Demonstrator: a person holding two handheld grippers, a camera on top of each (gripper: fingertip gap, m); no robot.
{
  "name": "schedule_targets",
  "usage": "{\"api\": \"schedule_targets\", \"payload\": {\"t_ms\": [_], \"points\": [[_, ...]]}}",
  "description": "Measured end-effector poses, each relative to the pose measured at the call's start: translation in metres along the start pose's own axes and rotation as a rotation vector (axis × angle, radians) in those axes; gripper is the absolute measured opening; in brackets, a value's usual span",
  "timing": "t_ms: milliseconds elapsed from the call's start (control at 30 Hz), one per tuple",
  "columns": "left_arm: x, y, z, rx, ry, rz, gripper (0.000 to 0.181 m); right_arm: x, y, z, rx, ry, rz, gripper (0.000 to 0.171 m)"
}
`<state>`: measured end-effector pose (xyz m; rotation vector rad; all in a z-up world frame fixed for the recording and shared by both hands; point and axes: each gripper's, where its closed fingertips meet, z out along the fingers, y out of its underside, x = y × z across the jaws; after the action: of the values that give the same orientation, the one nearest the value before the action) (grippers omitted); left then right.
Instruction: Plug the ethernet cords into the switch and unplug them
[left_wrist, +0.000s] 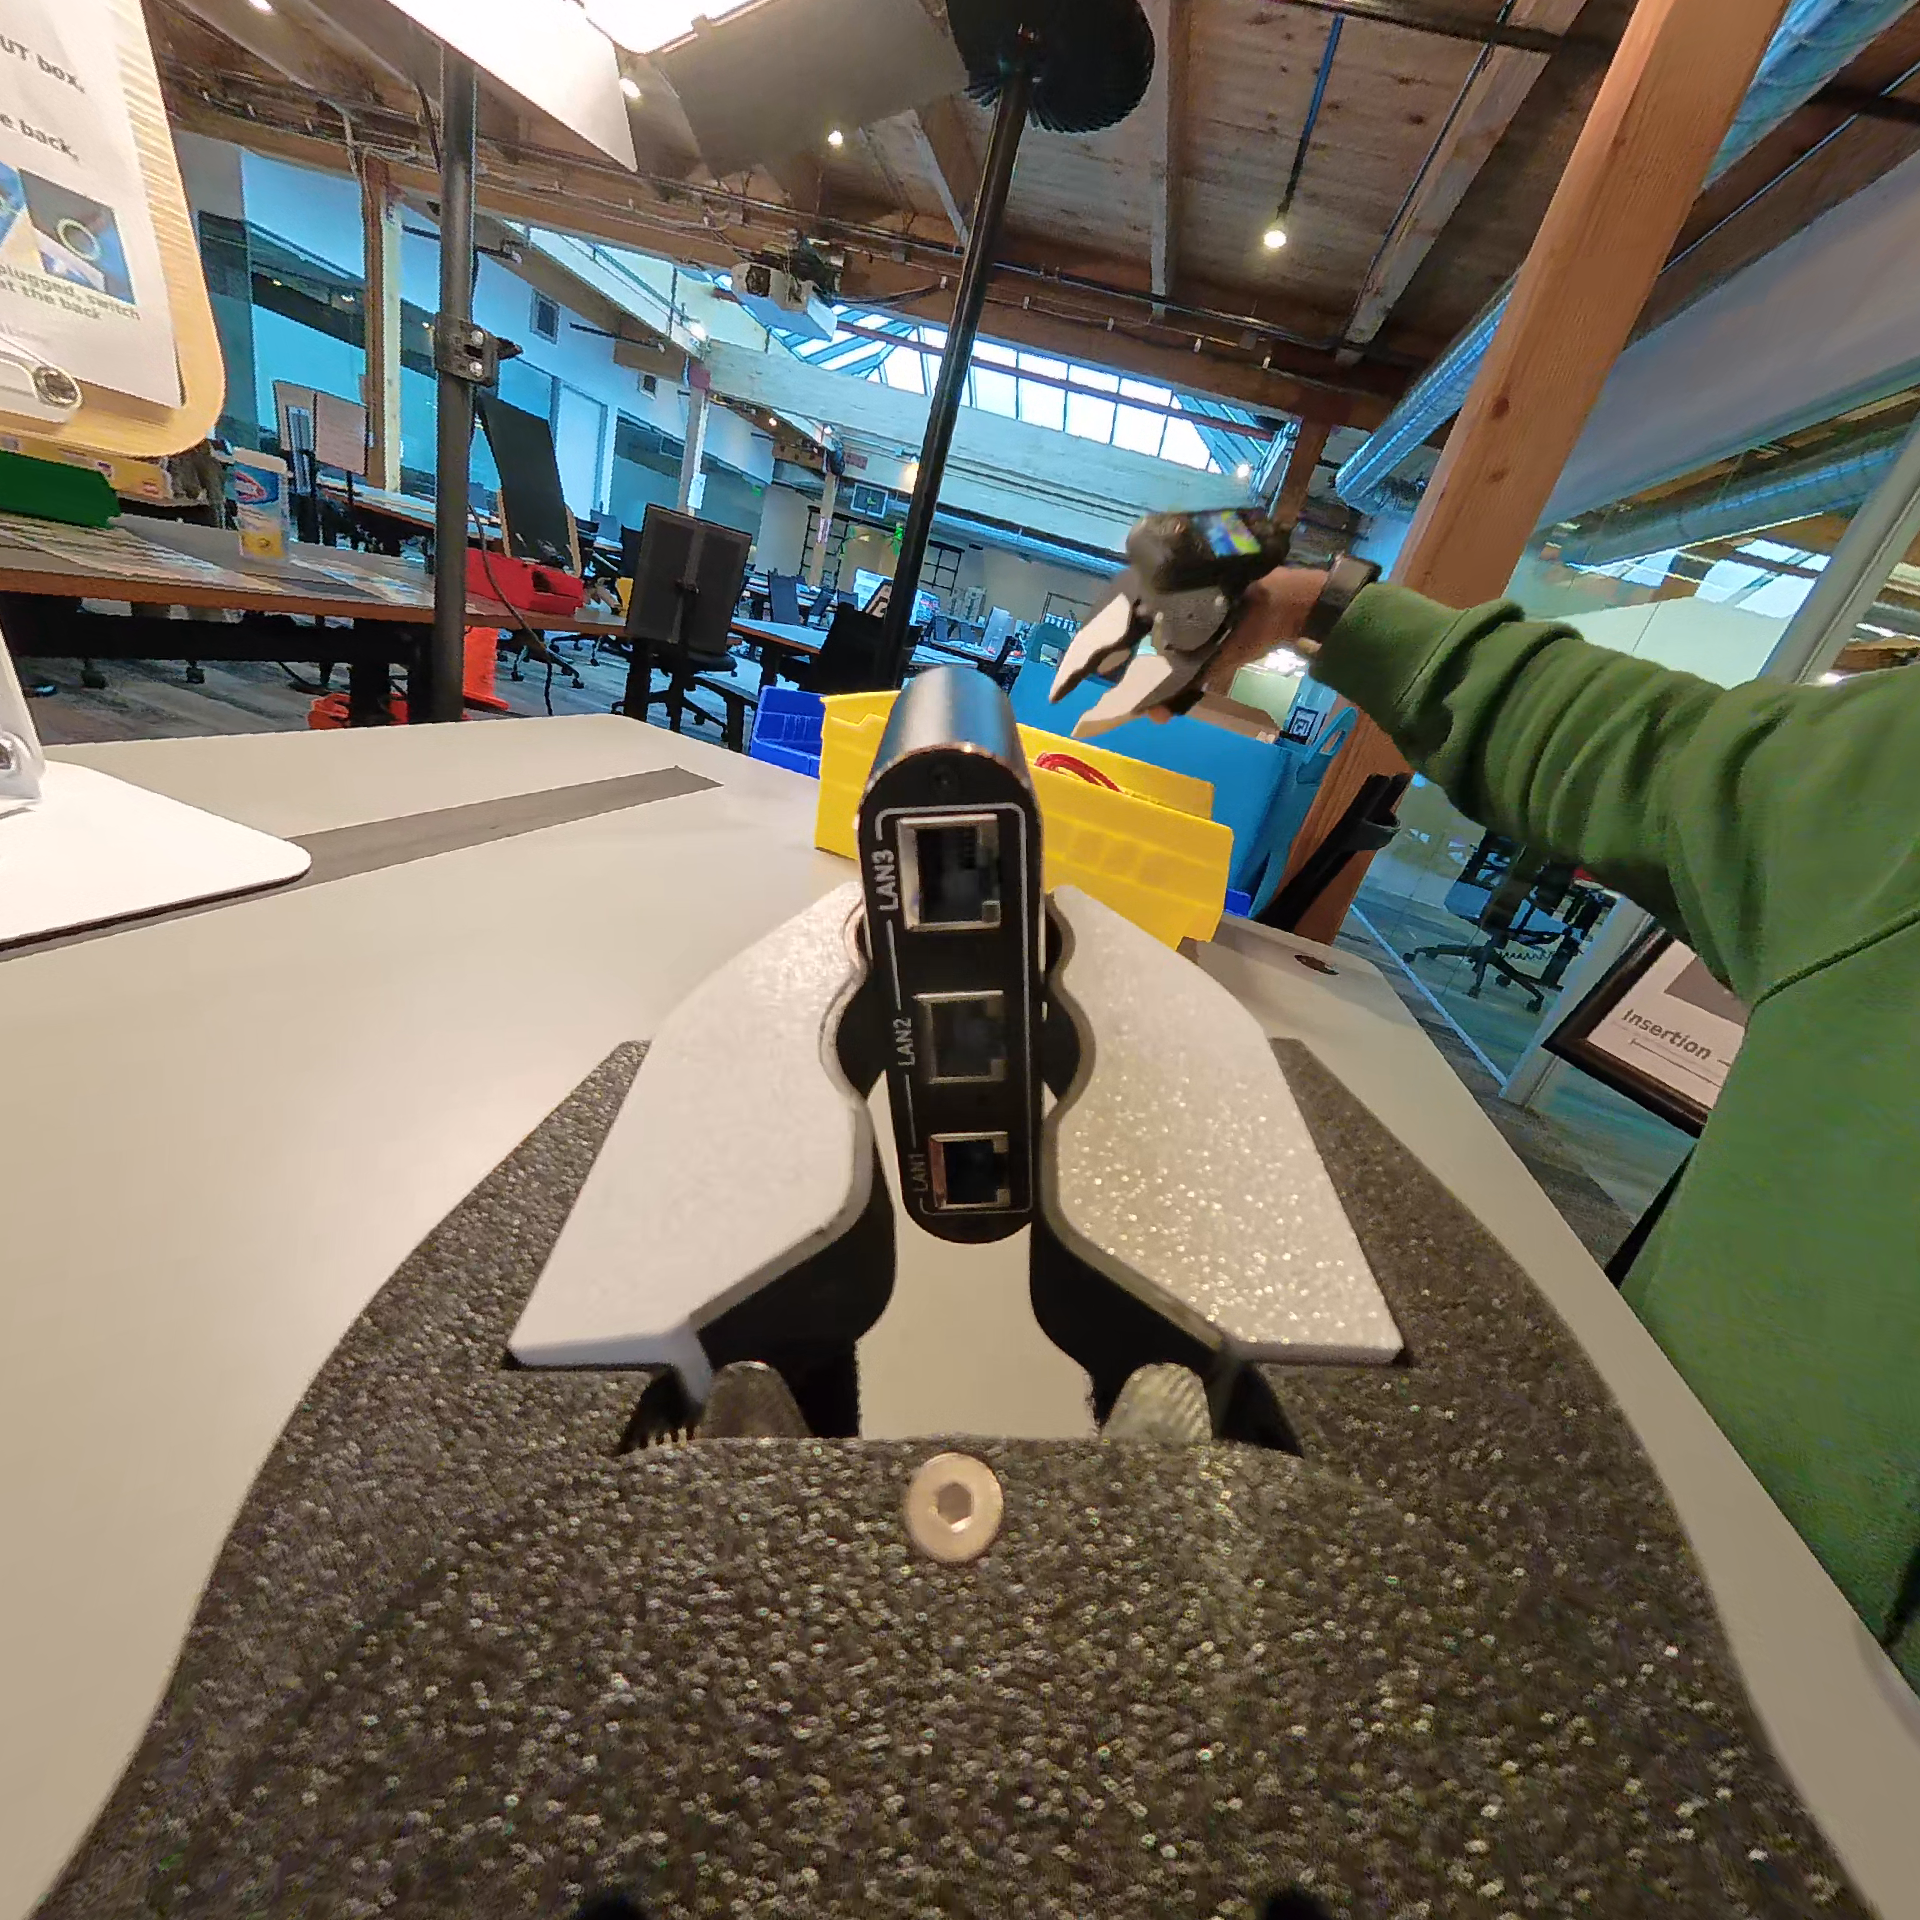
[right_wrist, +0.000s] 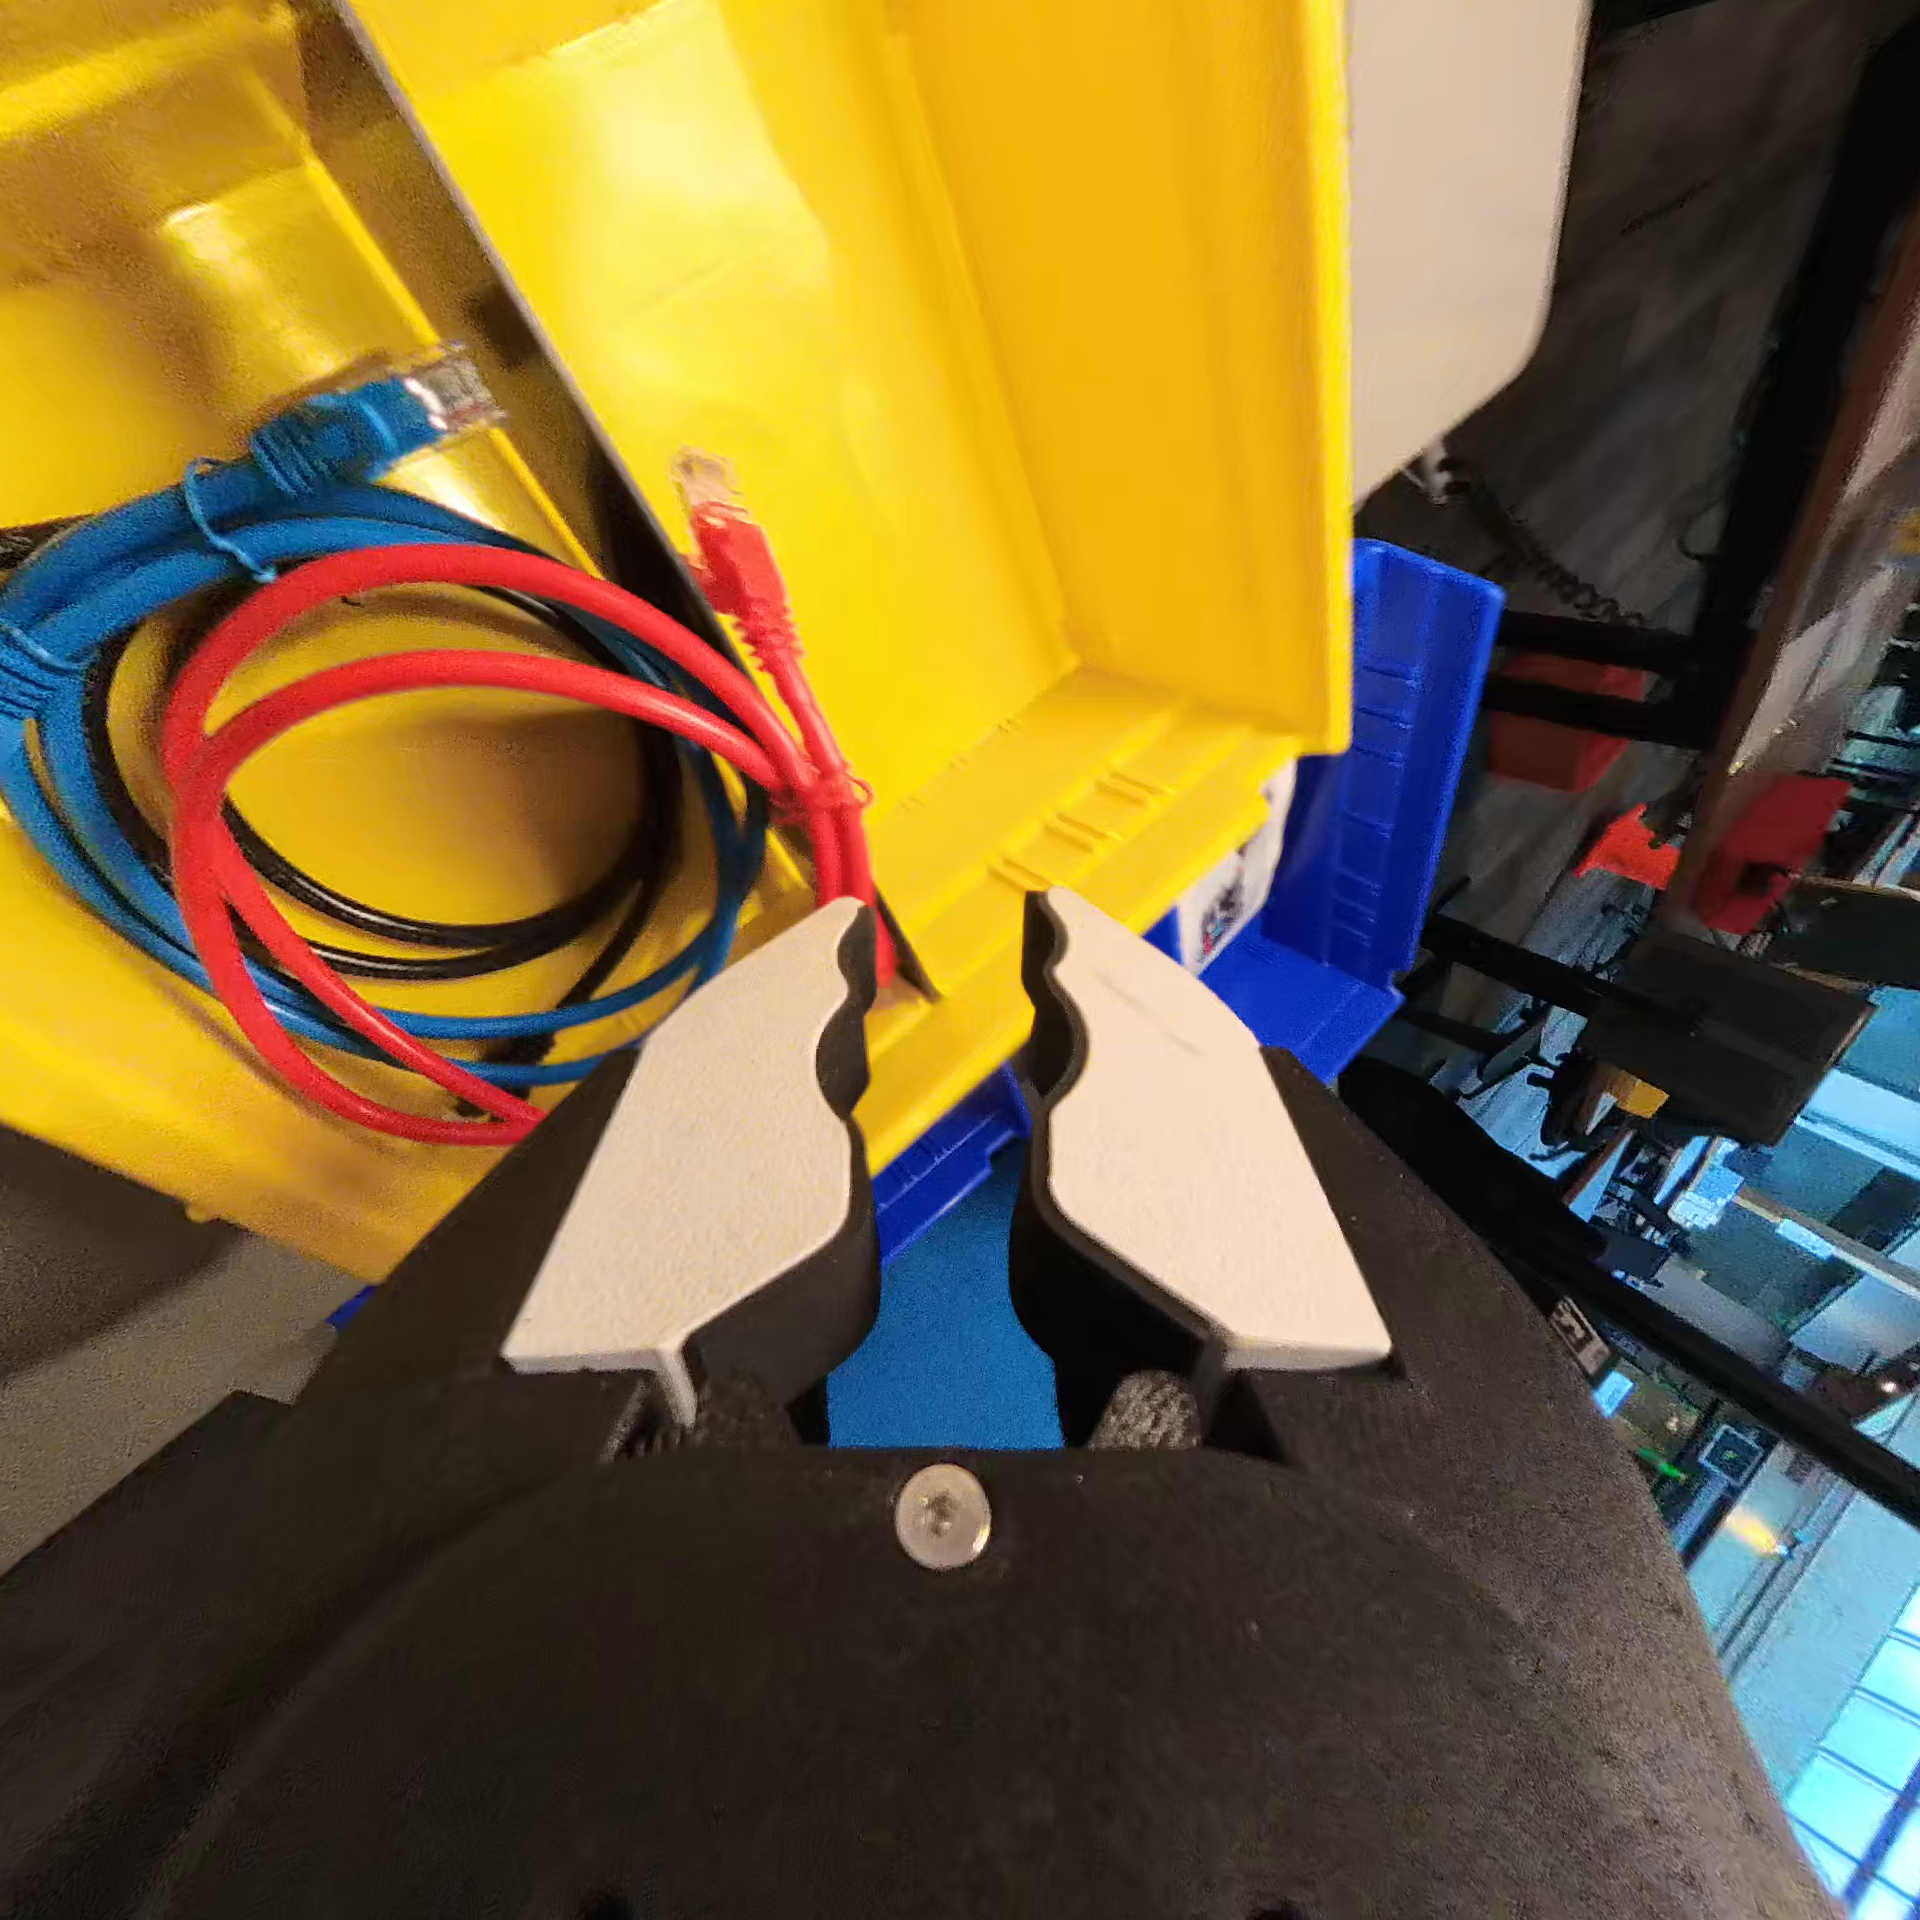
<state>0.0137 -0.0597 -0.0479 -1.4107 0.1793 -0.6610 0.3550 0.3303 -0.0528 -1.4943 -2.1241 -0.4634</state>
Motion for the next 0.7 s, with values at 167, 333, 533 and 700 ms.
{"api": "schedule_targets", "payload": {"t_ms": [167, 333, 533, 700], "points": [[0.000, 0.000, 0.000, 0.001, -0.008, 0.006, 0.027, -0.032, 0.006, 0.039, -0.119, -0.068, -0.089, 0.023], [0.000, 0.000, 0.000, 0.000, -0.007, 0.006, 0.027, -0.006, -0.009, 0.007, -0.003, 0.023, 0.030, 0.025], [-0.006, 0.008, 0.004, -0.045, -0.018, -0.094, 0.027, -0.016, -0.110, -0.057, 0.294, 0.125, 0.046, 0.027], [-0.001, 0.020, 0.009, -0.096, 0.048, -0.274, 0.027, -0.096, -0.246, -0.088, 0.593, 0.095, -0.150, 0.030]]}}
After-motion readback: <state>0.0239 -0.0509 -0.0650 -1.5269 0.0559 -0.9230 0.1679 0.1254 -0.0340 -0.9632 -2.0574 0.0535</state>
